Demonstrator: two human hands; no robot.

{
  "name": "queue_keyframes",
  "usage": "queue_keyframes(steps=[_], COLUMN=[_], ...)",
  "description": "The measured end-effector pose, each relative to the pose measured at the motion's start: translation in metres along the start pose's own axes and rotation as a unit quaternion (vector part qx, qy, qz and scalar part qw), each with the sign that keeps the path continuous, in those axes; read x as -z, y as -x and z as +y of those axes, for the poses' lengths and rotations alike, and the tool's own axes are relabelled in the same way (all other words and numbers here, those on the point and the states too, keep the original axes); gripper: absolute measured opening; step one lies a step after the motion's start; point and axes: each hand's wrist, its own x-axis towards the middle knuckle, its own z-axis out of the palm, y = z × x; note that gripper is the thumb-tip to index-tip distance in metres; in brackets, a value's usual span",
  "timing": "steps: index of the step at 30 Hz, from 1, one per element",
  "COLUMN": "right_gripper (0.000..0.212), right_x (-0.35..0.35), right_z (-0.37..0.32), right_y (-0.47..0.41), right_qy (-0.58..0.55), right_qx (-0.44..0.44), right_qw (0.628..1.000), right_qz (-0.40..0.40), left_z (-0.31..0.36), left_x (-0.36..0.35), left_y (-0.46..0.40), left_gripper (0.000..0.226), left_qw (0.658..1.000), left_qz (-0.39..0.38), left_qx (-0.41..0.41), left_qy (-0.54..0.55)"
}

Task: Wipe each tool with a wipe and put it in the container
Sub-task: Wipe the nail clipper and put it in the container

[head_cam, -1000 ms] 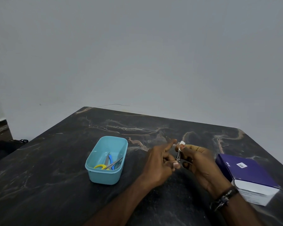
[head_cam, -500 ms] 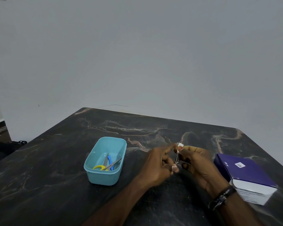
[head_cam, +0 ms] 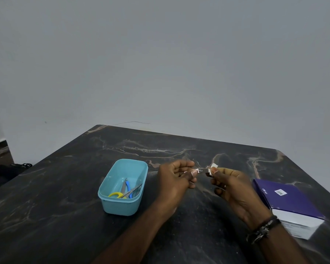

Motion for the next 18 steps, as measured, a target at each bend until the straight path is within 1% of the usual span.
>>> queue_keyframes(steps=[5, 8, 12, 15, 18], right_gripper=[0.021, 0.021, 0.018, 0.016, 0.014], right_x=[-0.003, -0.008, -0.013, -0.014, -0.015], right_z=[0.0, 0.002, 0.005, 0.004, 0.004], right_y=[0.005, 0.008, 0.013, 0.015, 0.016], right_qy=[0.031, 0.042, 0.1, 0.139, 0.148], right_qx=[-0.015, -0.023, 0.003, 0.013, 0.008], right_qw=[0.999, 0.996, 0.991, 0.984, 0.981], right_qz=[-0.04, -0.075, -0.089, -0.109, -0.122], left_z=[0.006, 0.009, 0.01, 0.009, 0.008], left_x=[0.005, 0.006, 0.006, 0.005, 0.007], left_y=[-0.005, -0.006, -0.006, -0.007, -0.009], left_gripper=[0.028, 0.026, 0.014, 0.012, 0.011], left_qw=[0.993, 0.985, 0.984, 0.987, 0.99], left_qz=[0.035, 0.047, 0.05, 0.053, 0.049], left_qx=[0.045, 0.076, 0.096, 0.098, 0.107], left_qy=[0.105, 0.148, 0.138, 0.114, 0.083])
